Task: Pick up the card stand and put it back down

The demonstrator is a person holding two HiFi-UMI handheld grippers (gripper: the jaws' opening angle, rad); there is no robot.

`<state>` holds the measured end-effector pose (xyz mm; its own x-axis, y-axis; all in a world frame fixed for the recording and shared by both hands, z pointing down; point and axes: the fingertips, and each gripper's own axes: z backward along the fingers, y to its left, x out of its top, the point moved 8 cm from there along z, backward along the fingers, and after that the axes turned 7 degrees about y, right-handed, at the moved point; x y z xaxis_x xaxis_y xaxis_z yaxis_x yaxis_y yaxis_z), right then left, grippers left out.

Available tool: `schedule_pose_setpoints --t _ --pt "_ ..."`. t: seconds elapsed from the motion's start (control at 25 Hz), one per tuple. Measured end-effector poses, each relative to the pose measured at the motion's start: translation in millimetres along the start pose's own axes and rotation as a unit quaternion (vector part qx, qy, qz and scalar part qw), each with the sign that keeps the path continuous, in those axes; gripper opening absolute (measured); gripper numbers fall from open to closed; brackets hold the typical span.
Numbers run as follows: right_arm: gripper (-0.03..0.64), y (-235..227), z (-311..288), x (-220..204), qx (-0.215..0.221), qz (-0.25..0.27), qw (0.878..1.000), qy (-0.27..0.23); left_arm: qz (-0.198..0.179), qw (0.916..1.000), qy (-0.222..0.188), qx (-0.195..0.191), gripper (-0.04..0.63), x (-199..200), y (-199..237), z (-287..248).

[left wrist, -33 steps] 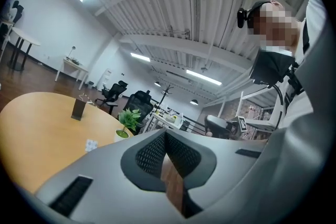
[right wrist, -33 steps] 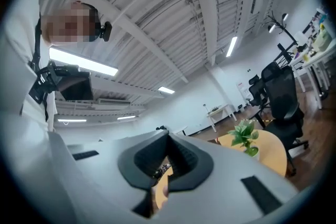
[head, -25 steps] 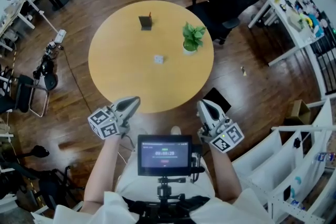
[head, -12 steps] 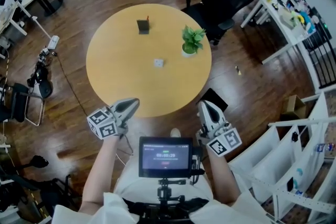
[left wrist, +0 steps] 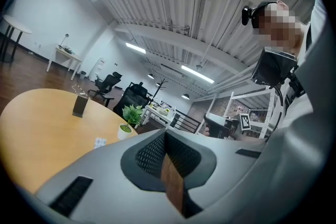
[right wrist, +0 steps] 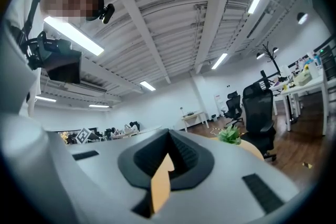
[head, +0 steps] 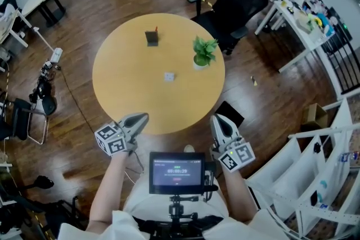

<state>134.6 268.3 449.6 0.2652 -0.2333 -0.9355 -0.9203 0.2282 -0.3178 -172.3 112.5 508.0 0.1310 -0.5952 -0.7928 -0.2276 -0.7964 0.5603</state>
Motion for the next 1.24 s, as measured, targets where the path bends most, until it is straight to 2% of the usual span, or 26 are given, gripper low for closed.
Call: schedule_pose_setpoints --t 0.24,0.32,0.6,0.72,0.84,1.04,1.12,1.24 --pt "0.003 -6.0 -4.1 -1.1 -0.013 0.038 0.999 0.022 0.005 1.0 0.006 0.002 0.0 -0.2 2.0 -8.6" --pt "0.003 -7.5 -1.8 -0.1 -0.02 0.049 0.998 0.015 0.008 0.9999 0.009 0.002 0.0 -0.8 0.7 -13.2" --pt "0.003 -27.0 4.2 2.9 -0.031 0.035 0.999 -0.008 -0.002 0.9995 0.031 -0.009 0.0 6.1 -2.8 -41.0" --pt "0.003 -31.9 11.0 -0.7 -0.029 0.028 0.999 -0.006 -0.006 0.9967 0.041 -0.069 0.0 8.4 -17.7 -50.9" --pt "0.003 -39.8 15.4 -1.3 -0.03 0.019 0.999 -0.009 -0.006 0.9892 0.032 -0.143 0.0 20.3 -26.5 -60.6" --pt "0.003 -53.0 32.3 -9.6 -0.033 0.009 0.999 -0.013 -0.035 0.9801 0.057 -0.187 0.0 25.3 -38.6 -71.6" --pt "0.003 -59.7 44.5 -11.6 -0.031 0.003 1.0 -0.005 -0.023 0.9709 0.061 -0.23 0.0 22.6 -57.5 -69.7" --pt "0.003 -68.6 63.8 -9.5 -0.023 -0.003 1.0 0.013 0.014 0.946 0.061 -0.318 0.0 20.4 -98.4 -58.4"
